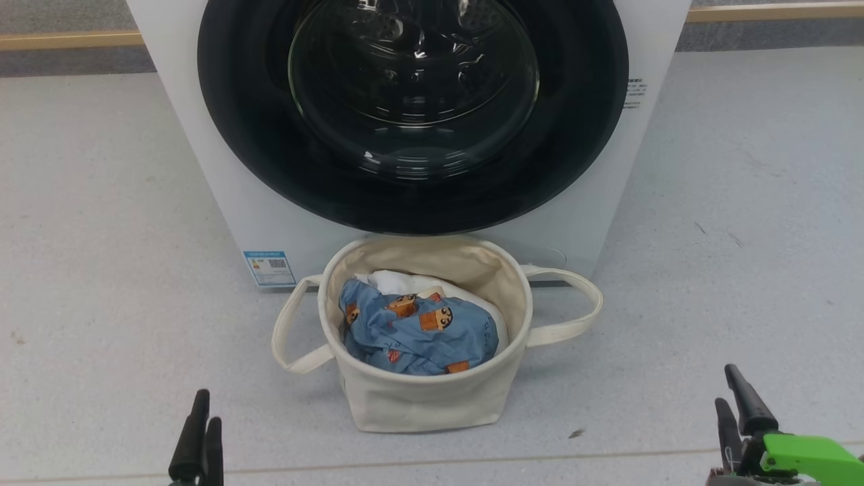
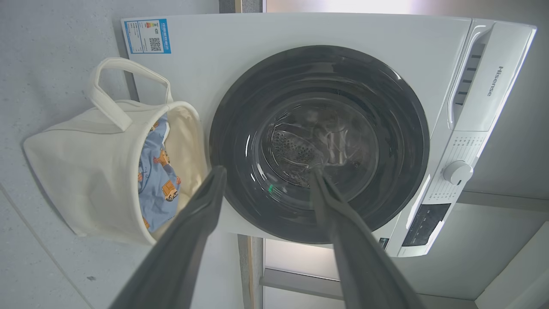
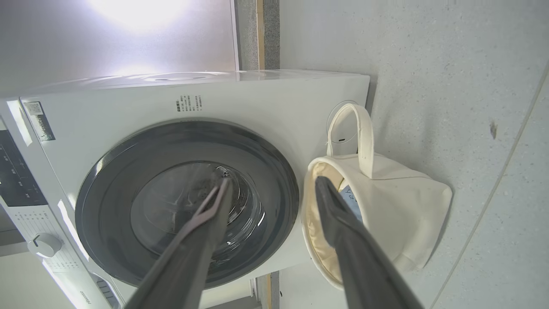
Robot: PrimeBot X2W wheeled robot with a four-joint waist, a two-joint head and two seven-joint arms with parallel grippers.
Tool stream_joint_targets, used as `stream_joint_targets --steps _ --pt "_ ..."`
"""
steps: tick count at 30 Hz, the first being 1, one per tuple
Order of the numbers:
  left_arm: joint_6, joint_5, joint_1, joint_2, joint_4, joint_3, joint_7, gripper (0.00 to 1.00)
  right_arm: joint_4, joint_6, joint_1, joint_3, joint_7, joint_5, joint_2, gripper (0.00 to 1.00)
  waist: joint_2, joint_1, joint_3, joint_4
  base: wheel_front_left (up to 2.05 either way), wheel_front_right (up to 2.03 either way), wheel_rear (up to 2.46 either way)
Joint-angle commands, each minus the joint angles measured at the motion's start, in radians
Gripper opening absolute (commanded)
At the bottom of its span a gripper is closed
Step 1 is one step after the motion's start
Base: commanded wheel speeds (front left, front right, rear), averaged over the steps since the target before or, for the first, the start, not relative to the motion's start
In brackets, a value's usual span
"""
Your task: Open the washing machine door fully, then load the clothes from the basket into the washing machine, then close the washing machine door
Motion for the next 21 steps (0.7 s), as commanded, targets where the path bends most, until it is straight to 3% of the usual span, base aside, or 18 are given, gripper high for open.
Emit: stream_joint_targets --steps 1,21 --pt "-0.001 0.014 -0.051 0.007 -0.039 0.001 -0.008 1.00 -0.042 0.000 -0.047 0.000 -0.012 -0.015 -0.004 1.00 0.0000 -0.0001 0.000 0.001 0.00 0.00 0.00" --pt "0.024 0.176 -0.079 0.009 -0.135 0.024 -0.067 1.00 -0.130 0.000 -0.110 0.018 -0.071 -0.192 -0.006 1.00 0.0000 -0.0001 -0.003 0.013 0.00 0.00 0.00"
